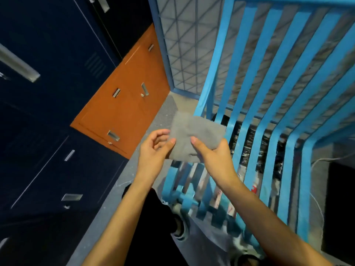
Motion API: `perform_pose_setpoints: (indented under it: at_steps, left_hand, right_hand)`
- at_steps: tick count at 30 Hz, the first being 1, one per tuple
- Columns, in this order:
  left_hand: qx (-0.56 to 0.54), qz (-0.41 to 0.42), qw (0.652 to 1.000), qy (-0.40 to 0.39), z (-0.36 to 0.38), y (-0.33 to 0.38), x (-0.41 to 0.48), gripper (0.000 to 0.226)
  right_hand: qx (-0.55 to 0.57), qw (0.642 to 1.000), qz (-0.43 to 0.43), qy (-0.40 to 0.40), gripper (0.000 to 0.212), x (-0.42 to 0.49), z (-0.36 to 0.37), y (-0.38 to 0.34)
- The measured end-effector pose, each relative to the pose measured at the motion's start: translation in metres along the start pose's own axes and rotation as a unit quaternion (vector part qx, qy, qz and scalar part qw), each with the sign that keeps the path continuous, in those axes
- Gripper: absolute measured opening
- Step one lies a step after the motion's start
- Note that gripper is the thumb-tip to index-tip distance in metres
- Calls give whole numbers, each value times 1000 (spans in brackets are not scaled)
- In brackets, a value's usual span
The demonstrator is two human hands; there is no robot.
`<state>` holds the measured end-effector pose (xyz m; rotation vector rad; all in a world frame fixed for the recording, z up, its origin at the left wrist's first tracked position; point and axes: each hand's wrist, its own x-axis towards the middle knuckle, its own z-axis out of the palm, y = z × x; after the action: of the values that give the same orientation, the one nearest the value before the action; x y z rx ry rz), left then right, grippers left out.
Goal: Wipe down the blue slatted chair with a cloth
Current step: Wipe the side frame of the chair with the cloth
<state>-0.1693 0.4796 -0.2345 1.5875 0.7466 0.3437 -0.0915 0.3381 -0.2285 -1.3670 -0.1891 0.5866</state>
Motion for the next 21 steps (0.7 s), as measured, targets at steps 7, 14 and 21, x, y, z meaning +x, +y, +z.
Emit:
perform_pose_setpoints:
  at_steps: [7, 14, 21]
  left_hand:
    - [-113, -173, 976, 69, -17, -93, -58, 31]
    - [-284, -216, 934, 37, -19, -92, -64, 47]
    - [-262, -239, 934, 29, -33, -101, -67, 40]
  right_hand:
    - [-182, 979, -92, 9, 33, -55, 13, 33]
    - [-521, 809, -173, -211, 68, -87, 45, 107]
    - [-660, 662, -258, -243, 74, -100, 41, 123]
